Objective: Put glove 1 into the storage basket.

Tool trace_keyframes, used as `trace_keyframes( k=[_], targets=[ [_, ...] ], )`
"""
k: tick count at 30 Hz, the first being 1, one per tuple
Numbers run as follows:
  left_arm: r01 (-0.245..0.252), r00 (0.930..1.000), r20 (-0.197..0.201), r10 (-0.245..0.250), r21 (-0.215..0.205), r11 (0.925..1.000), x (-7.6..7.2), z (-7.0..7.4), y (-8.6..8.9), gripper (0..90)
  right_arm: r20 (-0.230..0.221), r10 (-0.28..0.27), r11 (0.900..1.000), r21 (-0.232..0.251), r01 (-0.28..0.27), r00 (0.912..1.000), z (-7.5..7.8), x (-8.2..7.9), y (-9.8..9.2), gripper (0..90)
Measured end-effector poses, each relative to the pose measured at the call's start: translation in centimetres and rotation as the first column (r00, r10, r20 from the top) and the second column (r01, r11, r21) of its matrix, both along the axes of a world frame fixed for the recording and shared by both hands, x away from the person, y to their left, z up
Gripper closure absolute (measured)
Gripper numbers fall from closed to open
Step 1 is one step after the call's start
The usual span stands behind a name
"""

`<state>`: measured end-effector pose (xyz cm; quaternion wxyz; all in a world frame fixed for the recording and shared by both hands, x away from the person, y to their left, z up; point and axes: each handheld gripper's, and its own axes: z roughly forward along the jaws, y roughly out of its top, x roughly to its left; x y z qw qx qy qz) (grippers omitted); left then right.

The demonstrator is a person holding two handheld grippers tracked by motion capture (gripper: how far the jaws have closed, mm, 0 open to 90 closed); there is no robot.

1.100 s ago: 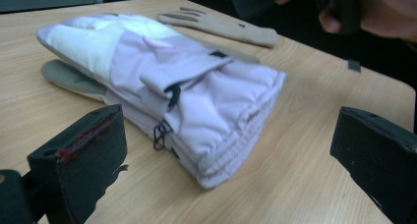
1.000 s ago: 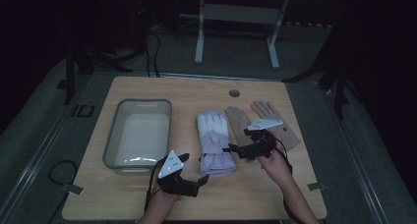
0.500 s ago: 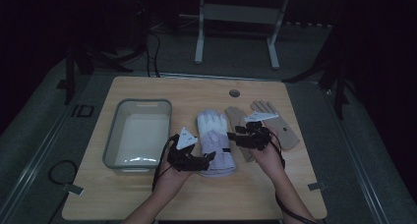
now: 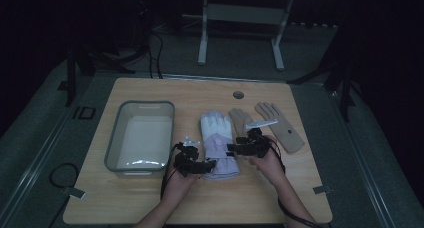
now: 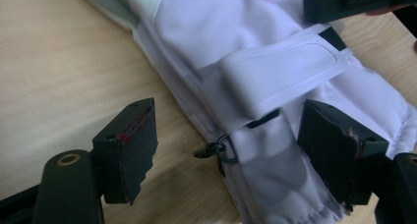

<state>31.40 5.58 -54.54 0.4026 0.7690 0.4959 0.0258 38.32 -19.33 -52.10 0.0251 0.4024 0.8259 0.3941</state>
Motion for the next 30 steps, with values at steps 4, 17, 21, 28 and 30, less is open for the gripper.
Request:
trace_keyframes(
  k=[4,17,21,28,30],
  targets=[
    [0.049,0.9987,-0.012,-0.049,-0.020,0.9986,0.3,-0.7,-0.2,32.9,-0.059,0.000,1.000,-0.022,-0.001,0.9982,-1.6,0.6,0.2,40.9],
    [0.128,0.9906,-0.038,-0.131,-0.075,0.9889,1.2,-1.6,0.1,49.8,-0.193,0.049,0.990,0.139,-0.022,0.9800,-3.6,1.4,-0.4,65.9],
    [0.146,0.9865,-0.063,-0.151,-0.074,0.9865,1.5,-1.4,0.2,56.3,-0.090,0.035,0.999,0.010,-0.034,0.9953,-2.4,0.4,1.0,75.6],
    [0.175,0.9818,-0.068,-0.177,-0.032,0.9840,1.5,-0.3,-0.1,71.5,0.041,0.011,0.988,-0.156,-0.005,0.9991,-1.0,-1.3,3.0,79.3],
    [0.185,0.9793,-0.079,-0.186,-0.028,0.9824,1.7,-0.1,-0.1,72.6,0.051,0.013,0.986,-0.164,-0.004,0.9986,-0.9,-1.4,3.0,79.3]
  ],
)
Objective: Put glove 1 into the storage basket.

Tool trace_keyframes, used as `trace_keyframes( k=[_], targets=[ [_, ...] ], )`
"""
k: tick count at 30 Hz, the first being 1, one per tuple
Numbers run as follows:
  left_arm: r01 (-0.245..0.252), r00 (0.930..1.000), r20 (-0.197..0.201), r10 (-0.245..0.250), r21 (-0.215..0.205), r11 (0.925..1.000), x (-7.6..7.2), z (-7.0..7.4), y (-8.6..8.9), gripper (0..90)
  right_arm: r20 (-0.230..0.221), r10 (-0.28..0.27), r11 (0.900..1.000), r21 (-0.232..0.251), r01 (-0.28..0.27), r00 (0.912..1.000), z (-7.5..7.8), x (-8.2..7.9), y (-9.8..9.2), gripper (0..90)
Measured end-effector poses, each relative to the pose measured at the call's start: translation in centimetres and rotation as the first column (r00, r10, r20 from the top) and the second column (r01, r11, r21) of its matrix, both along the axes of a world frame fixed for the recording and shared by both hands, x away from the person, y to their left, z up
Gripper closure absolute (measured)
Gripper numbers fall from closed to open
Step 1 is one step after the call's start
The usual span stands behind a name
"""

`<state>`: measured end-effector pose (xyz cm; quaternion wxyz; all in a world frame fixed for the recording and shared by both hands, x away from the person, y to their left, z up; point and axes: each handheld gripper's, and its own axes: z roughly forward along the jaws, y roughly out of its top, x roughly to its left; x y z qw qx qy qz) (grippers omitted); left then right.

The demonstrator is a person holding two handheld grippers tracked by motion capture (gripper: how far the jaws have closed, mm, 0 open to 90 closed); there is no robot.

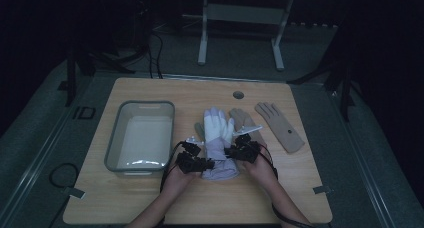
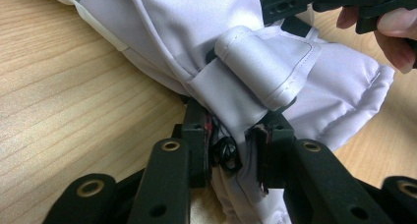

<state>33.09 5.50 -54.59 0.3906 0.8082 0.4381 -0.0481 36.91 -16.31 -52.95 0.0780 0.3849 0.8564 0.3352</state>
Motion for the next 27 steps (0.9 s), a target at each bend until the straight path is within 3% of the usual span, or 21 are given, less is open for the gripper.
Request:
trace_keyframes(
  k=[4,10,20,27],
  targets=[
    [0.016,0.9998,-0.012,-0.016,0.011,0.9998,0.2,0.4,0.0,73.8,0.015,-0.001,1.000,-0.020,0.002,0.9999,0.3,-0.2,0.3,79.5],
    [0.045,0.9988,0.019,-0.046,0.030,0.9985,-0.1,1.8,0.2,74.7,0.018,-0.003,1.000,0.017,0.003,0.9998,1.2,-0.4,0.2,79.8],
    [0.074,0.9946,0.067,-0.079,0.072,0.9946,0.2,5.2,1.2,74.6,0.082,-0.010,1.000,0.023,0.008,0.9966,4.3,-0.8,1.2,79.8],
    [0.081,0.9926,0.083,-0.089,0.093,0.9923,0.4,7.4,2.4,74.6,0.100,-0.003,0.999,0.034,-0.001,0.9950,6.4,-0.6,2.4,79.8]
  ],
)
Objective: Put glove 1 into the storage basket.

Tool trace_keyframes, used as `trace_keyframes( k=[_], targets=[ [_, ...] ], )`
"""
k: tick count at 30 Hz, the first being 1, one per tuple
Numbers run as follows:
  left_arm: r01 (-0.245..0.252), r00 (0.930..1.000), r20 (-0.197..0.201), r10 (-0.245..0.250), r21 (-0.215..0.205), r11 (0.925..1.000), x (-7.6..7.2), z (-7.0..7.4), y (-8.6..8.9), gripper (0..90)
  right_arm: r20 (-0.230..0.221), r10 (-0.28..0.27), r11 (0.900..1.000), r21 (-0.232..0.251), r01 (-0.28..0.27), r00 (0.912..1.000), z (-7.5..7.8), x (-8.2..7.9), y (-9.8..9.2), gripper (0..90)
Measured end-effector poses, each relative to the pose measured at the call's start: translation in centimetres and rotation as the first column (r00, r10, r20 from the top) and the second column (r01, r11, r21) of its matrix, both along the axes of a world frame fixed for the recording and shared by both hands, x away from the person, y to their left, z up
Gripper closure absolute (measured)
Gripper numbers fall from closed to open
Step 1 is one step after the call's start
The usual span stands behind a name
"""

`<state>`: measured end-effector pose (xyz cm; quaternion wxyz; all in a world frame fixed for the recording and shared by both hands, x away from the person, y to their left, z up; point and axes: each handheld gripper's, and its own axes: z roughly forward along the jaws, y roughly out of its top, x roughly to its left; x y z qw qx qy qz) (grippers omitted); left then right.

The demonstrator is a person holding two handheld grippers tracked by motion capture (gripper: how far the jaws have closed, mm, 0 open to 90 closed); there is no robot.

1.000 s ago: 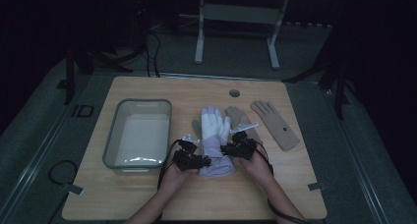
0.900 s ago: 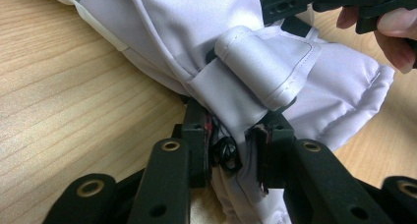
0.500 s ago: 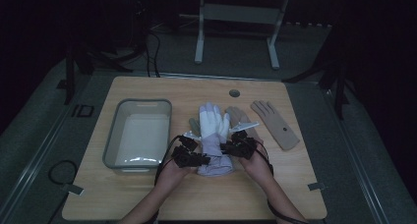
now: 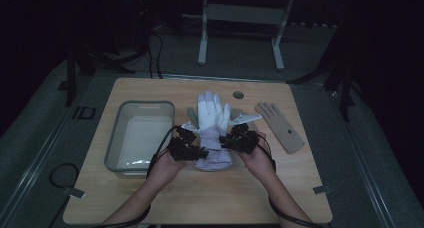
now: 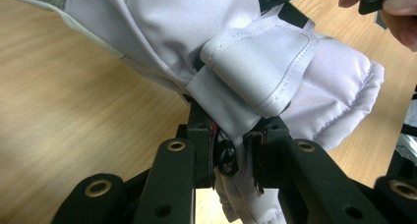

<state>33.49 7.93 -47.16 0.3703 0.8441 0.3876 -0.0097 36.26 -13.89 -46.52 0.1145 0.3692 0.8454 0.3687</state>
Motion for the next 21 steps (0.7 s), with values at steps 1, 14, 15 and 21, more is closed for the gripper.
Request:
trace_keyframes(
  k=[1,14,15,21],
  targets=[
    [0.002,1.0000,0.003,-0.002,0.004,1.0000,0.0,0.4,0.2,74.6,0.000,0.001,1.000,0.004,-0.001,1.0000,0.3,0.0,0.2,79.8],
    [-0.012,0.9990,0.045,0.009,0.059,0.9982,0.3,5.0,4.5,74.4,0.030,0.032,0.998,0.059,-0.034,0.9991,4.0,0.8,4.1,79.8],
    [-0.018,0.9987,0.048,0.016,0.059,0.9981,0.3,5.3,4.9,74.4,0.032,0.038,0.997,0.062,-0.040,0.9988,4.3,0.9,4.5,79.8],
    [-0.039,0.9974,0.063,0.034,0.075,0.9964,0.0,6.8,7.8,74.4,0.046,0.067,0.995,0.071,-0.070,0.9967,5.6,1.2,7.4,79.9]
  ],
)
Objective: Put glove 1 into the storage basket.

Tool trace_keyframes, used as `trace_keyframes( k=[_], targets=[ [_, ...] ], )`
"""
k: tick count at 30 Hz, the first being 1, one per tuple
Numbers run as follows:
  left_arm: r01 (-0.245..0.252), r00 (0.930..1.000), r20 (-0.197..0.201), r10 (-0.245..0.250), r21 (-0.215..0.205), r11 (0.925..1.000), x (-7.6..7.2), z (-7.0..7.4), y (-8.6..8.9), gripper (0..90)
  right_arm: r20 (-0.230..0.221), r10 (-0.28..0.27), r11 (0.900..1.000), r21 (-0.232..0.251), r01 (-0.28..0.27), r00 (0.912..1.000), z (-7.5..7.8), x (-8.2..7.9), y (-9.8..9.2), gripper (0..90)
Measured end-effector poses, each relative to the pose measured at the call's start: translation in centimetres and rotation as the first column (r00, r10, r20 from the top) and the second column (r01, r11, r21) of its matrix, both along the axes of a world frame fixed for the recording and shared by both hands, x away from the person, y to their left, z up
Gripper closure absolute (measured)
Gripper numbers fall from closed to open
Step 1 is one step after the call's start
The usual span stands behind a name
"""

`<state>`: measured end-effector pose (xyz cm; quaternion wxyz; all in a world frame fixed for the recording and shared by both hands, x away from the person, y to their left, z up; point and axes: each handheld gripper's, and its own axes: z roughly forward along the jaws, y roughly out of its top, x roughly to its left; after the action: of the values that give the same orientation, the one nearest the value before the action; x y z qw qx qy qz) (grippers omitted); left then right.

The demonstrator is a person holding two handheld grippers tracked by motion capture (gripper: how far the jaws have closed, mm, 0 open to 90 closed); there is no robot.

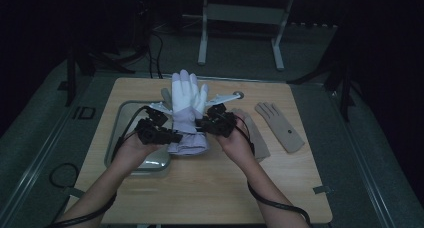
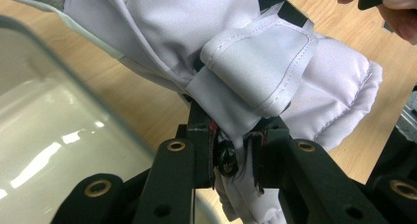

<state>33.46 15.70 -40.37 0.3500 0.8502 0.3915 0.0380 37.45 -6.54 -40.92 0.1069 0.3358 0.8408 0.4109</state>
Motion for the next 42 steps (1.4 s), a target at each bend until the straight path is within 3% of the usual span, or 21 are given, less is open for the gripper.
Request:
trace_keyframes(
  k=[11,18,22,27,35,38,40,42],
  targets=[
    [-0.028,0.9996,0.008,0.028,0.021,0.9994,-0.5,1.5,5.2,74.4,0.006,0.046,0.999,0.028,-0.046,0.9989,1.2,0.4,5.1,79.9],
    [-0.046,0.9989,-0.008,0.047,0.037,0.9982,-1.1,1.2,9.5,74.4,-0.010,0.085,0.996,0.039,-0.085,0.9963,0.7,0.4,9.4,79.9],
    [-0.055,0.9982,-0.023,0.056,0.040,0.9977,-1.2,0.0,11.1,74.3,-0.028,0.097,0.995,0.035,-0.096,0.9949,-0.2,0.4,11.4,80.0],
    [-0.063,0.9949,-0.077,0.065,0.030,0.9976,-0.9,-2.8,11.7,74.2,-0.081,0.095,0.995,0.008,-0.095,0.9921,-2.6,0.7,12.5,80.0],
    [-0.050,0.9858,-0.158,0.055,0.040,0.9980,0.0,-7.6,11.2,72.9,-0.168,0.069,0.995,-0.057,-0.079,0.9834,-7.2,1.4,12.9,80.0],
    [-0.043,0.9840,-0.171,0.050,0.044,0.9981,0.2,-8.3,11.0,72.7,-0.183,0.066,0.994,-0.078,-0.081,0.9809,-7.8,1.6,12.9,79.9],
    [-0.035,0.9769,-0.209,0.046,0.056,0.9978,0.2,-9.0,10.7,72.1,-0.216,0.063,0.990,-0.107,-0.087,0.9745,-8.3,1.6,12.9,79.9],
    [-0.027,0.9749,-0.219,0.041,0.066,0.9975,0.2,-9.2,10.6,71.3,-0.230,0.064,0.989,-0.116,-0.093,0.9710,-8.5,1.6,12.9,79.8]
  ],
)
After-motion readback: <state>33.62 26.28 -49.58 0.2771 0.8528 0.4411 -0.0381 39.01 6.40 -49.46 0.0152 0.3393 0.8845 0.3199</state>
